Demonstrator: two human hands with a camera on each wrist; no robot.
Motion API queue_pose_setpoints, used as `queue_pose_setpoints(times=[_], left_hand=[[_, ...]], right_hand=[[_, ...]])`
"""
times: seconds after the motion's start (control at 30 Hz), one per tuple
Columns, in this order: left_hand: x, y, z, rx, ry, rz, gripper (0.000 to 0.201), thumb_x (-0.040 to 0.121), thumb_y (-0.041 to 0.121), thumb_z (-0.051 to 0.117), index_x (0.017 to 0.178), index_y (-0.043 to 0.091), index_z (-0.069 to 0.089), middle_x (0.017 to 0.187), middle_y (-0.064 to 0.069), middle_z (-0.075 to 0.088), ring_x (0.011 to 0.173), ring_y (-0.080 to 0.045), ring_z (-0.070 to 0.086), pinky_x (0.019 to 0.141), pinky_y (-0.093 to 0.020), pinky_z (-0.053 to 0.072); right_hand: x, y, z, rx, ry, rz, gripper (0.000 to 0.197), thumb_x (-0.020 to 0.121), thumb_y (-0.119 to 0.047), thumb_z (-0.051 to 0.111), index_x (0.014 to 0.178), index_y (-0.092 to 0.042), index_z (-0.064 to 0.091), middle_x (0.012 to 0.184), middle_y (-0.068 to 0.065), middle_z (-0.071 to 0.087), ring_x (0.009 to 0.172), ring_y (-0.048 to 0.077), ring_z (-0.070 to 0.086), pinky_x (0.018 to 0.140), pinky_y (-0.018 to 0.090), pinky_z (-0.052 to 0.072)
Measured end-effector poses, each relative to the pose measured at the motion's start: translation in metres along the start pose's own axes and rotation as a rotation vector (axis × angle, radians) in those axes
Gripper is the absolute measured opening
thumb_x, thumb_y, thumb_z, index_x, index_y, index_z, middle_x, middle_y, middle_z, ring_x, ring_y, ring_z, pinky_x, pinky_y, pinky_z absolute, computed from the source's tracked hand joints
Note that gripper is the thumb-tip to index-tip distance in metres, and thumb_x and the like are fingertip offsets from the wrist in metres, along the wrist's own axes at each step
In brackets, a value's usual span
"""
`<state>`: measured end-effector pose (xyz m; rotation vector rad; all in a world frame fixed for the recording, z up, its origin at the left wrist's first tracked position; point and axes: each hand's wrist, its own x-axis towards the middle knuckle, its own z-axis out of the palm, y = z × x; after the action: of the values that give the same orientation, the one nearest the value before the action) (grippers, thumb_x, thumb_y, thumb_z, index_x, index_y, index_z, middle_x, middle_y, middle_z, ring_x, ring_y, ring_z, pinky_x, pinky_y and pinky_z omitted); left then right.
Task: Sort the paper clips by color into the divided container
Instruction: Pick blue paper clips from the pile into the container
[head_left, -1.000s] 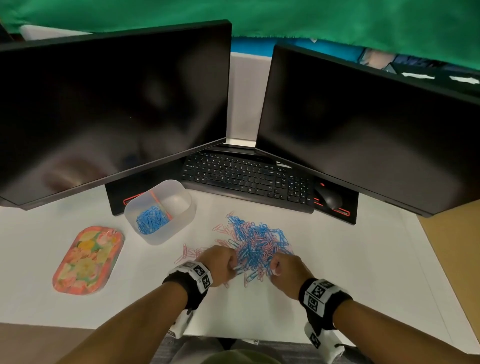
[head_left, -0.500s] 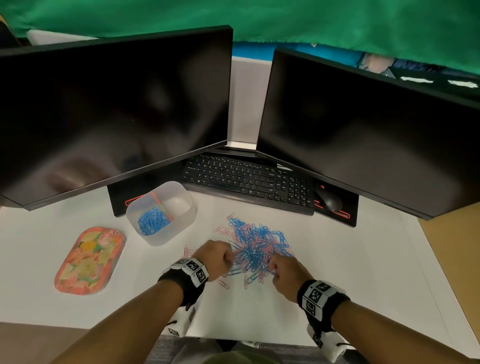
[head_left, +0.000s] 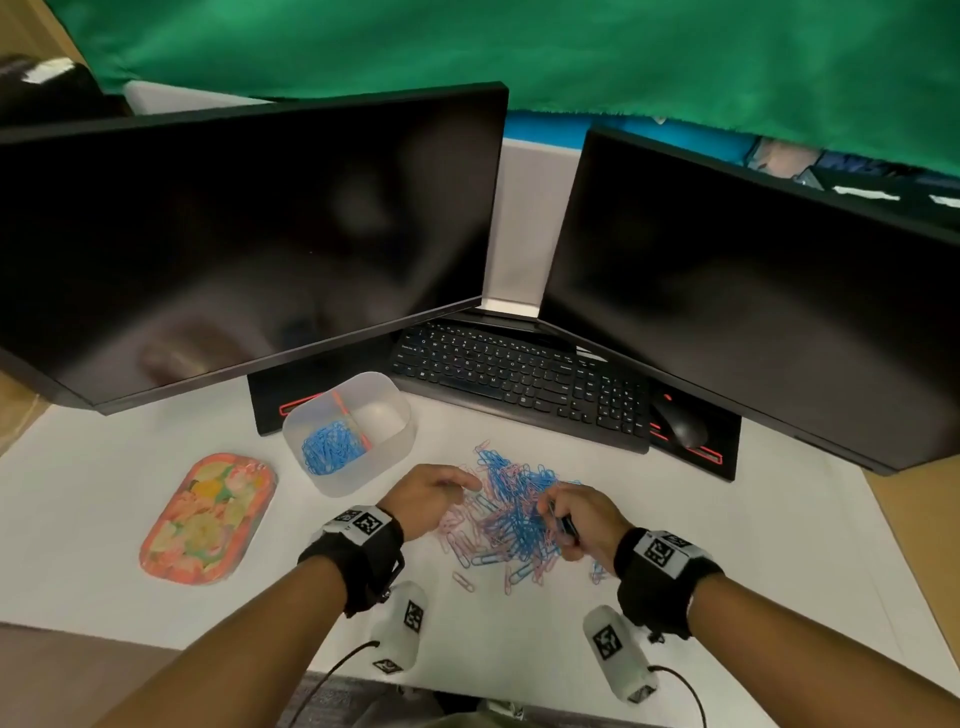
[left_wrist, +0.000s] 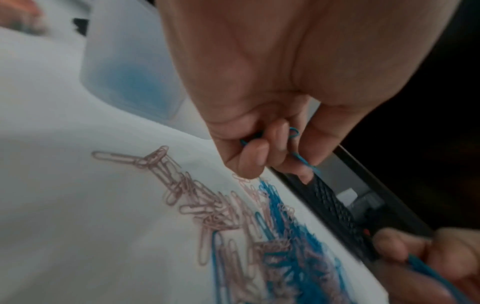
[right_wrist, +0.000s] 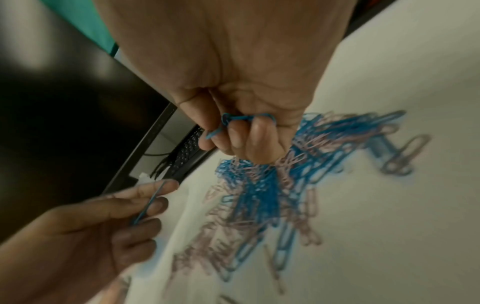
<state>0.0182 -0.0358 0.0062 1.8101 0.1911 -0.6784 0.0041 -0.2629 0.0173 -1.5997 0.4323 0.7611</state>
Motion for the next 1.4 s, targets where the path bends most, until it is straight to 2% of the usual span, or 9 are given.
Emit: queue_pose_setpoints(times=[0.07, 0.2, 0.53, 0.63, 0.93, 1.07, 1.23, 1.33, 1.4], left_hand=[[-0.006, 0.009, -0.007, -0.330, 0.018, -0.104, 0.031, 0.085, -0.006, 0.038, 0.082, 0.004, 0.067, 0.065, -0.002, 0.047, 0.046, -0.012, 0.027, 0.045, -0.019, 0.024], [-0.019, 0.015, -0.028, -0.679, 0.050, -0.124, 0.024, 0.080, 0.001, 0.028, 0.071, 0.008, 0.049, 0.065, -0.006, 0.039, 0.046, -0.014, 0.030, 0.046, -0.019, 0.026], [-0.027, 0.027, -0.103, -0.835, 0.438, -0.138, 0.025, 0.097, 0.032, 0.043, 0.077, 0.019, 0.051, 0.066, -0.002, 0.044, 0.054, -0.015, 0.041, 0.047, -0.021, 0.037], [-0.022, 0.023, -0.118, -0.803, 0.581, -0.189, 0.023, 0.095, 0.040, 0.048, 0.092, 0.018, 0.055, 0.077, -0.006, 0.050, 0.072, -0.019, 0.051, 0.067, -0.031, 0.048], [-0.016, 0.016, -0.133, -0.671, 0.725, -0.132, 0.047, 0.097, 0.038, 0.045, 0.138, 0.017, 0.041, 0.142, -0.011, 0.042, 0.131, -0.027, 0.040, 0.102, -0.043, 0.038], [-0.017, 0.014, -0.136, -0.615, 0.730, -0.115, 0.042, 0.098, 0.037, 0.044, 0.135, 0.019, 0.043, 0.143, -0.008, 0.042, 0.130, -0.027, 0.042, 0.098, -0.042, 0.042], [-0.019, 0.012, -0.131, -0.535, 0.736, -0.095, 0.027, 0.098, 0.038, 0.043, 0.120, 0.023, 0.049, 0.131, -0.006, 0.051, 0.121, -0.025, 0.049, 0.096, -0.041, 0.047], [-0.022, 0.019, -0.117, -0.420, 0.687, 0.019, 0.012, 0.096, 0.021, 0.047, 0.094, 0.022, 0.059, 0.104, -0.007, 0.062, 0.095, -0.018, 0.062, 0.085, -0.034, 0.053], [-0.023, 0.024, -0.101, -0.351, 0.604, 0.126, 0.018, 0.093, 0.005, 0.049, 0.085, 0.015, 0.063, 0.083, -0.006, 0.063, 0.064, -0.010, 0.062, 0.063, -0.020, 0.053]], right_hand=[[0.004, -0.012, 0.013, 0.114, -0.041, 0.039, 0.024, 0.078, -0.001, 0.030, 0.071, -0.012, 0.050, 0.060, 0.004, 0.038, 0.044, 0.014, 0.027, 0.043, 0.018, 0.022], [0.011, -0.041, 0.046, 0.180, -0.157, 0.068, 0.018, 0.076, -0.008, 0.029, 0.070, -0.014, 0.045, 0.058, 0.004, 0.035, 0.044, 0.015, 0.027, 0.040, 0.016, 0.024], [0.035, -0.103, 0.128, 0.009, -0.227, 0.102, 0.012, 0.084, -0.016, 0.037, 0.080, -0.010, 0.047, 0.062, 0.008, 0.046, 0.047, 0.018, 0.038, 0.043, 0.018, 0.027], [0.046, -0.116, 0.149, -0.084, -0.204, 0.079, 0.012, 0.086, -0.011, 0.039, 0.088, -0.005, 0.050, 0.066, 0.014, 0.053, 0.049, 0.022, 0.045, 0.046, 0.022, 0.034], [0.064, -0.159, 0.197, -0.131, -0.238, -0.010, 0.011, 0.087, -0.006, 0.044, 0.090, -0.001, 0.053, 0.085, 0.019, 0.056, 0.069, 0.029, 0.058, 0.072, 0.039, 0.053], [0.066, -0.167, 0.205, -0.163, -0.247, -0.030, 0.013, 0.084, -0.010, 0.046, 0.093, -0.005, 0.054, 0.089, 0.015, 0.053, 0.073, 0.026, 0.056, 0.074, 0.036, 0.050], [0.063, -0.166, 0.184, -0.169, -0.218, -0.057, 0.016, 0.090, -0.011, 0.044, 0.099, -0.005, 0.056, 0.102, 0.016, 0.059, 0.104, 0.033, 0.062, 0.084, 0.037, 0.051], [0.062, -0.155, 0.151, -0.250, -0.159, -0.118, 0.019, 0.092, -0.014, 0.047, 0.105, -0.004, 0.058, 0.095, 0.012, 0.062, 0.091, 0.025, 0.062, 0.079, 0.035, 0.052], [0.061, -0.139, 0.121, -0.371, -0.111, -0.140, 0.021, 0.093, -0.013, 0.049, 0.106, -0.002, 0.061, 0.092, 0.011, 0.065, 0.087, 0.024, 0.065, 0.078, 0.036, 0.054]])
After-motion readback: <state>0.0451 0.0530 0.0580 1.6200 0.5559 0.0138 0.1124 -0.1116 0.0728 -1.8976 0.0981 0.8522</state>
